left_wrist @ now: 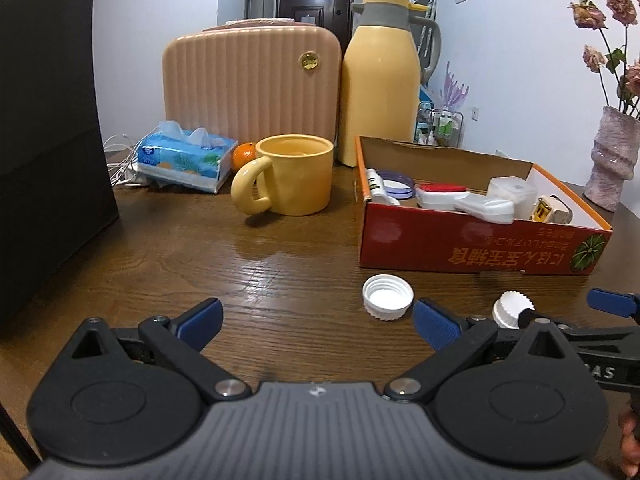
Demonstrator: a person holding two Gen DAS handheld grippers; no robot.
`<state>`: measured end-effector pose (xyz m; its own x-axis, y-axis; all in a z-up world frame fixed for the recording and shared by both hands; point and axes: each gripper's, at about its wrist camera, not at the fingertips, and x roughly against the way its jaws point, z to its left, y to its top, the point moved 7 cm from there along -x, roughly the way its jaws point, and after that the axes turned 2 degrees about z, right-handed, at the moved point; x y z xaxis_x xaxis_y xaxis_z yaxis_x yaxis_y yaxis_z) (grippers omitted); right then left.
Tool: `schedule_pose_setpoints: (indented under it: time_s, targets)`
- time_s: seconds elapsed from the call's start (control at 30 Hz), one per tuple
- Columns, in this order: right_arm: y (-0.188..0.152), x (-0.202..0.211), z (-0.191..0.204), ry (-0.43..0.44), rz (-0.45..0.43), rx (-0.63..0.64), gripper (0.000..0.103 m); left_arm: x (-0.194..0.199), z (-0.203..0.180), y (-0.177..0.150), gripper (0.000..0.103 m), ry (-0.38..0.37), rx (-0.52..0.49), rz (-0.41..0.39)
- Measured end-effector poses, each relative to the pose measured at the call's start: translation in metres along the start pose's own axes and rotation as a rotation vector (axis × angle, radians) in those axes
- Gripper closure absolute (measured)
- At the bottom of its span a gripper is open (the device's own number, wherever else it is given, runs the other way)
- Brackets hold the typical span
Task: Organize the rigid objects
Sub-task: 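Grasp the white ridged cap with the right tool while the left tool approaches the other white cap, then grasp the flat white rimmed cap with the left tool while the right tool holds the ridged cap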
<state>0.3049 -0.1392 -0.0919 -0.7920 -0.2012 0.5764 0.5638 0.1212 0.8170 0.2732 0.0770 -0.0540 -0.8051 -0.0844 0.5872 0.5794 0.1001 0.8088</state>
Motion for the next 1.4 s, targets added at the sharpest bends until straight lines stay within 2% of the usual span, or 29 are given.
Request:
schedule_pose_setpoints:
  time_s: [0.2,0.27,0.33,0.4,0.6,0.83,1.1,1.4]
  targets:
    - [0.001,-0.018,0.009,0.017,0.045,0.019,0.024,-0.004,0.007,0.000,0.000,0.004,0.010,0.012]
    - [0.001,-0.022,0.011,0.027,0.058,0.027,0.034,-0.005,0.008,-0.001,0.000,0.007,0.014,0.017]
    - [0.000,-0.027,0.013,0.042,0.075,0.029,0.052,-0.006,0.008,-0.001,0.000,0.007,0.013,0.020]
    - [-0.001,-0.031,0.014,0.052,0.089,0.026,0.064,-0.006,0.007,-0.001,0.000,0.007,0.010,0.020]
    - [-0.001,-0.031,0.014,0.066,0.081,0.022,0.064,-0.008,0.006,-0.002,0.000,0.005,0.011,0.030]
    - [0.005,-0.021,0.004,0.068,0.032,-0.010,0.064,-0.011,0.006,-0.003,0.000,0.010,0.009,0.034]
    - [0.015,-0.007,-0.021,0.040,-0.033,-0.052,0.064,-0.021,0.001,-0.007,0.000,0.008,0.009,0.058]
    - [0.017,0.002,-0.051,0.007,-0.065,-0.097,0.064,-0.032,-0.015,-0.008,0.000,-0.004,-0.012,0.082]
